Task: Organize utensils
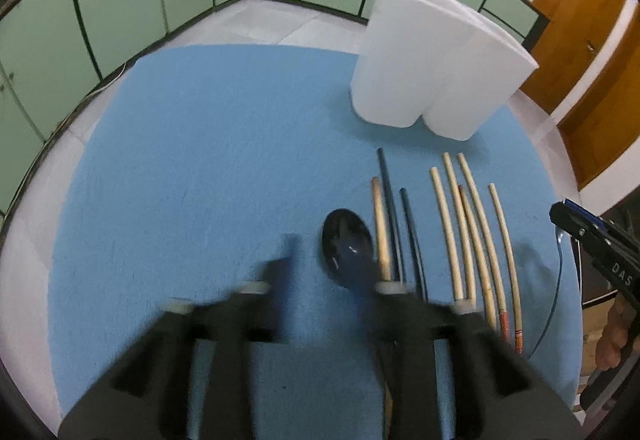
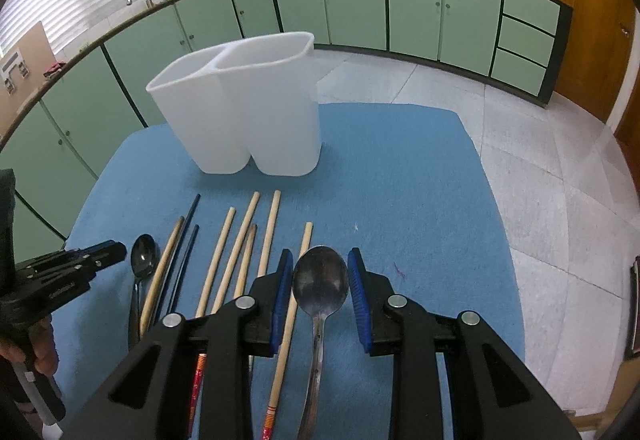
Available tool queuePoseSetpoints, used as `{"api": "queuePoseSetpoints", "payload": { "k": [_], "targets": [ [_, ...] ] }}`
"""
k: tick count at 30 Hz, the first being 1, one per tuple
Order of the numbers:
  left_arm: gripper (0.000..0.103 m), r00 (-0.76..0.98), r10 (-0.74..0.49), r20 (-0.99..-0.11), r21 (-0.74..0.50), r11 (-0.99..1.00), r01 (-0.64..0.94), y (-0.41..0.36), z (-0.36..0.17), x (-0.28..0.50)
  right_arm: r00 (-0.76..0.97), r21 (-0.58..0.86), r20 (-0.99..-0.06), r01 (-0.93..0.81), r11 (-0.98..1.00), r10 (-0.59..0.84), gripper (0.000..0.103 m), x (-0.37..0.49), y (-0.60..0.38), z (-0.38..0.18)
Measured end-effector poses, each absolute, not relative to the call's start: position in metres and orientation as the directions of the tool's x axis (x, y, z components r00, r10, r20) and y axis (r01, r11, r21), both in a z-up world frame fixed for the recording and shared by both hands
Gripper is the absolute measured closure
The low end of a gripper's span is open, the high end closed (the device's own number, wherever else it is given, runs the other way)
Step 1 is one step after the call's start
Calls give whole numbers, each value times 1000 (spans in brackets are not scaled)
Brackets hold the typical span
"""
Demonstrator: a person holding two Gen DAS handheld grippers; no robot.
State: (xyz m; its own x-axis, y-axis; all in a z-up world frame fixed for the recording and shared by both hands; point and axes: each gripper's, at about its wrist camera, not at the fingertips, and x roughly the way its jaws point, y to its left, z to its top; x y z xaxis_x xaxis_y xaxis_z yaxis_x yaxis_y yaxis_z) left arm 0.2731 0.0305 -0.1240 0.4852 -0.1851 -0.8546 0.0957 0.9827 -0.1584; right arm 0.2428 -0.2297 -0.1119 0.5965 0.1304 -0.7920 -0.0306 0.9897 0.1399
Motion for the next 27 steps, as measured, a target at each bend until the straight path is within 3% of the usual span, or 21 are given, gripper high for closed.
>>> {"api": "queuePoseSetpoints", "payload": {
  "k": [1,13,15,16,19,21,23,27],
  "targets": [
    [45,497,-181,-849,-160,983,85,32,-123,273,595,140,-793,-30,990,130,75,243,-230,-113],
    [40,477,-139,-868,-121,990,69,13,-132,297,572,153,-809,-15,988,134,75,252,-236,-134],
    [47,463,-139,-876,-126,990,60,13,-136,299,570,154,-811,-11,988,133,75,253,-237,-137],
    [56,449,-143,-882,-132,990,57,13,-140,300,568,155,-812,-9,988,133,75,254,-238,-138],
    [59,459,-131,-879,-113,991,65,10,-141,298,566,156,-813,-9,988,133,75,254,-238,-140],
    [71,461,-139,-876,-117,990,75,12,-143,297,565,156,-814,-9,988,134,75,254,-237,-140],
    [93,458,-157,-875,-133,987,85,10,-142,299,566,156,-814,-10,988,134,75,253,-237,-139],
    [94,470,-194,-861,-164,981,106,13,-141,298,569,154,-811,-16,988,136,75,251,-235,-135]
  ]
}}
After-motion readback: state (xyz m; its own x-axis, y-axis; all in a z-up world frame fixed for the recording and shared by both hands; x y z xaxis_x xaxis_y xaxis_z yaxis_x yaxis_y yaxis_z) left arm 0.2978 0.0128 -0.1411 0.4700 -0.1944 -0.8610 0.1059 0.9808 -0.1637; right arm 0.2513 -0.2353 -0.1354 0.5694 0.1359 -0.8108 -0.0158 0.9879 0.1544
